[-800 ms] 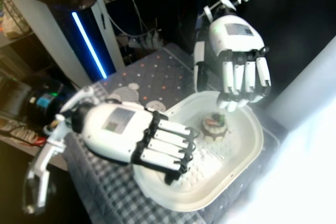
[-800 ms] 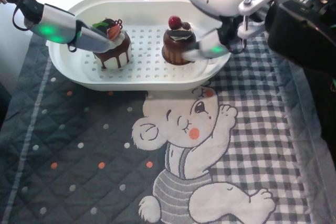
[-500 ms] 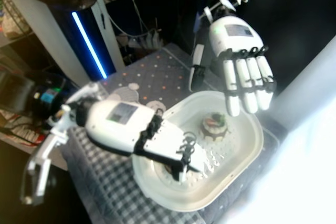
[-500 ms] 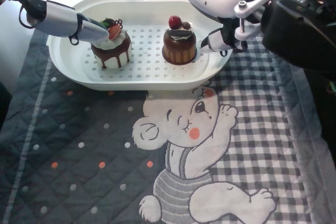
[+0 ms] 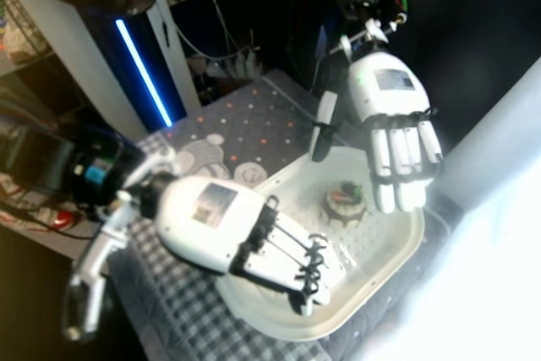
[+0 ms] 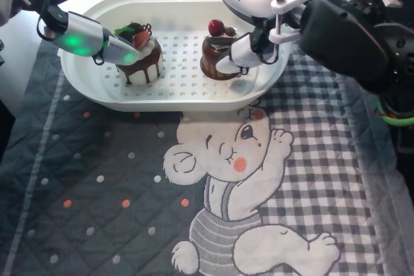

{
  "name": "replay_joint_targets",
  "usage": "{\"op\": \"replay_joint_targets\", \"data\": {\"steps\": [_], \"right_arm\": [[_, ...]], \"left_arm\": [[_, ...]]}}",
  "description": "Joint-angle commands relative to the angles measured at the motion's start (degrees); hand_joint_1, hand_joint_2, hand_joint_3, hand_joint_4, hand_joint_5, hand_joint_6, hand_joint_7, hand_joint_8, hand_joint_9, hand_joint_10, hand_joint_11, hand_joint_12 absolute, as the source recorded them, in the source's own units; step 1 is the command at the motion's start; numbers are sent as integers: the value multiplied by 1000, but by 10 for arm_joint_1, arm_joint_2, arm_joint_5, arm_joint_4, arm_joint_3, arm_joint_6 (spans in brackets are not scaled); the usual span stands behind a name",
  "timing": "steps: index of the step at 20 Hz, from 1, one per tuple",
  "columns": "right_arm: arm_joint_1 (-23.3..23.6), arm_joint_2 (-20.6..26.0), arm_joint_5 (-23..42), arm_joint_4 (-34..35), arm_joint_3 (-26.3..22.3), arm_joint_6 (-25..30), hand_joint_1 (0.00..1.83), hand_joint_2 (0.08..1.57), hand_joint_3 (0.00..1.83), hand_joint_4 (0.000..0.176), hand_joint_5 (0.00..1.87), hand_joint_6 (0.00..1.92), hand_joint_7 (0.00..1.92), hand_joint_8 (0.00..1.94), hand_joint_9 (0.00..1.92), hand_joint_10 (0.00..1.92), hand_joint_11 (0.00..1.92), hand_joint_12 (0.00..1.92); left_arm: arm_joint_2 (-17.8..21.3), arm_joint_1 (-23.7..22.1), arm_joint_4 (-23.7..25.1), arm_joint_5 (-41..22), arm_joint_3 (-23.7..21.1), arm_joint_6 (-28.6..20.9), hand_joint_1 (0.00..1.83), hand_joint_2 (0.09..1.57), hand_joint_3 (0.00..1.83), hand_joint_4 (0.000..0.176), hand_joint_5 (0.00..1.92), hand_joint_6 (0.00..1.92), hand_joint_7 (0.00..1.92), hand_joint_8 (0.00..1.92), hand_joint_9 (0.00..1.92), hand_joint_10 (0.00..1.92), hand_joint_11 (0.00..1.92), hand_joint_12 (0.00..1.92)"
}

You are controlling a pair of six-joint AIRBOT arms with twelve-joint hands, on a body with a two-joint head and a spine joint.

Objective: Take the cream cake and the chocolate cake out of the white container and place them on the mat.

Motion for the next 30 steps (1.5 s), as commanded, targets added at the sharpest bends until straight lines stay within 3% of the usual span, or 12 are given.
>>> {"op": "replay_joint_targets", "data": {"steps": [1, 12, 15, 19, 20, 21, 22, 23, 24, 25, 26, 30], "right_arm": [[7, 2, 65, 0, 7, -4, 731, 840, 3, 0, 418, 3, 475, 15, 468, 56, 0, 1189], [7, -26, 60, 43, 25, -3, 734, 899, 8, 0, 570, 20, 653, 16, 663, 76, 171, 1321], [7, -32, 55, 44, 25, -2, 789, 945, 10, 0, 627, 16, 730, 20, 745, 103, 260, 1364], [7, -32, 54, 45, 25, -2, 922, 1077, 0, 0, 878, 10, 889, 19, 795, 264, 259, 1566], [7, -32, 54, 45, 25, -2, 1091, 1135, 0, 0, 929, 820, 966, 32, 778, 511, 292, 1706], [7, -32, 53, 45, 25, -2, 1135, 1148, 0, 0, 912, 1064, 1016, 60, 590, 1102, 324, 1859], [7, -32, 53, 45, 25, -2, 1135, 1148, 0, 0, 912, 1064, 1016, 60, 590, 1102, 324, 1859], [7, -32, 53, 45, 25, -1, 1200, 1161, 0, 0, 1002, 929, 813, 1082, 580, 1230, 355, 1898], [7, -32, 53, 45, 25, 0, 1218, 1164, 0, 0, 1019, 887, 772, 1319, 611, 1329, 408, 1916], [7, -32, 54, 45, 25, 1, 1226, 1161, 0, 0, 1025, 845, 787, 1371, 671, 1360, 470, 1911], [7, -32, 54, 45, 25, 3, 1233, 1157, 0, 0, 1001, 823, 838, 1377, 756, 1375, 562, 1891], [7, -31, 63, 42, 17, 4, 1255, 1131, 0, 0, 968, 835, 971, 1231, 941, 1220, 737, 1722]], "left_arm": [[-3, -3, 1, -58, 4, 0, 833, 854, 1, 0, 258, 7, 291, 30, 332, 80, 0, 1294], [-37, 7, -26, -22, 44, 0, 851, 898, 9, 0, 355, 25, 430, 45, 393, 102, 0, 1235], [-39, 11, -27, -16, 46, 0, 876, 938, 10, 0, 462, 33, 601, 40, 532, 126, 3, 1424], [-49, 14, -31, -7, 57, 0, 941, 1047, 7, 0, 677, 43, 810, 32, 784, 160, 310, 1331], [-52, 15, -34, -5, 60, 0, 987, 1077, 4, 0, 743, 39, 885, 29, 853, 163, 350, 1331], [-54, 16, -35, -4, 63, 0, 1081, 1134, 4, 0, 832, 40, 978, 32, 927, 174, 388, 1346], [-55, 17, -37, -4, 64, 0, 1081, 1134, 4, 0, 832, 40, 978, 32, 927, 174, 388, 1346], [-55, 18, -38, -4, 65, 0, 1187, 1189, 0, 0, 772, 985, 999, 831, 992, 219, 370, 1414], [-56, 19, -40, -4, 65, 0, 1317, 1192, 0, 0, 735, 1205, 910, 1082, 806, 1165, 356, 1435], [-56, 20, -44, -5, 66, 0, 1341, 1199, 0, 0, 727, 1277, 856, 1174, 751, 1386, 390, 1436], [-56, 21, -45, -8, 67, 0, 1446, 1202, 1, 0, 744, 1295, 819, 1194, 753, 1340, 497, 1714], [-54, 22, -47, -30, 66, -15, 1472, 1212, 1, 0, 692, 1347, 819, 1202, 731, 1358, 526, 1805]]}}
